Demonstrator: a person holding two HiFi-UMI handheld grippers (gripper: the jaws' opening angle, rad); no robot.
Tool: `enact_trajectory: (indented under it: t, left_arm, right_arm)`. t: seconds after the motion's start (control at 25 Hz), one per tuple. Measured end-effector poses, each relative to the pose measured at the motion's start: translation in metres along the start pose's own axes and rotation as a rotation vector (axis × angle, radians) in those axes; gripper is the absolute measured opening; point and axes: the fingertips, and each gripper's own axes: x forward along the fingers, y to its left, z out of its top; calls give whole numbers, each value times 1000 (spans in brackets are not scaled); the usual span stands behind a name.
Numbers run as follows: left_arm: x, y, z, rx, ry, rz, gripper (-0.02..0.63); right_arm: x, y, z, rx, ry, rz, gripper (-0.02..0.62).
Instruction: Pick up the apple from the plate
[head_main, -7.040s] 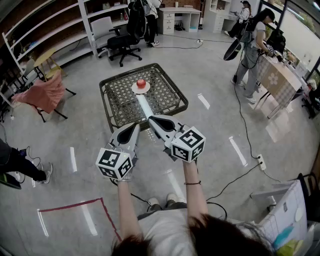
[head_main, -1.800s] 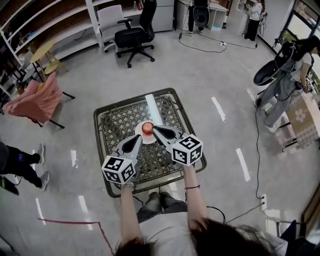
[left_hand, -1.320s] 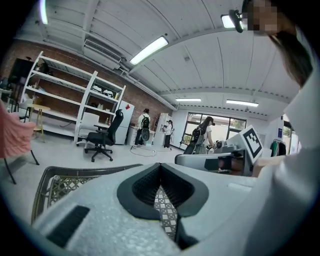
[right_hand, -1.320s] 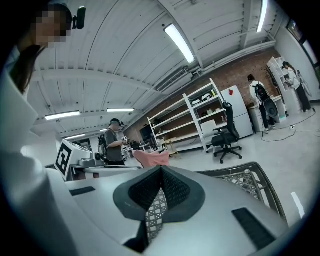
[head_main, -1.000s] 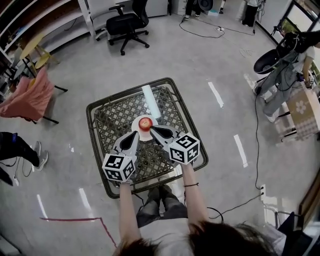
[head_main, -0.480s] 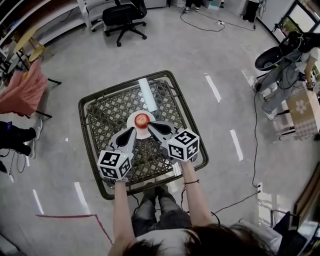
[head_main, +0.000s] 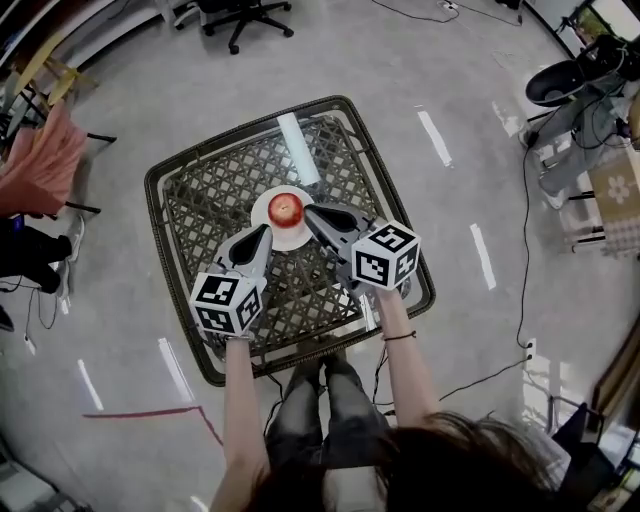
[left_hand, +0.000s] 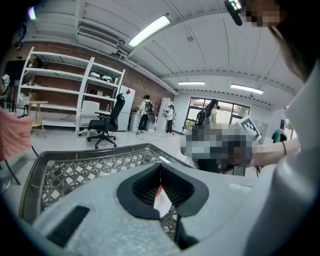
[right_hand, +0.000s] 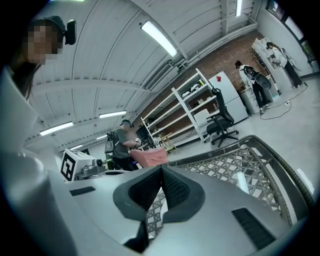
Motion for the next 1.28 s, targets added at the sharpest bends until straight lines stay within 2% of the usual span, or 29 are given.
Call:
enact_trajectory:
  t: [0.28, 0.4, 0.88, 1.12, 1.28]
  left_arm:
    - [15, 9, -11, 22, 31, -8, 18]
    - [22, 15, -19, 21, 35, -5, 79]
    - [45, 27, -41, 49, 41, -5, 185]
    - [55, 30, -50, 63, 42, -17, 230]
    - [59, 33, -59, 75, 62, -12, 288]
  right_arm:
    - [12, -15, -10, 1, 31, 4, 9]
    - [14, -24, -19, 1, 43, 1, 9]
    - [15, -52, -49, 5, 68, -34, 9]
    - [18, -64, -48, -3, 63, -44, 9]
    - [18, -65, -51, 5, 62, -40, 9]
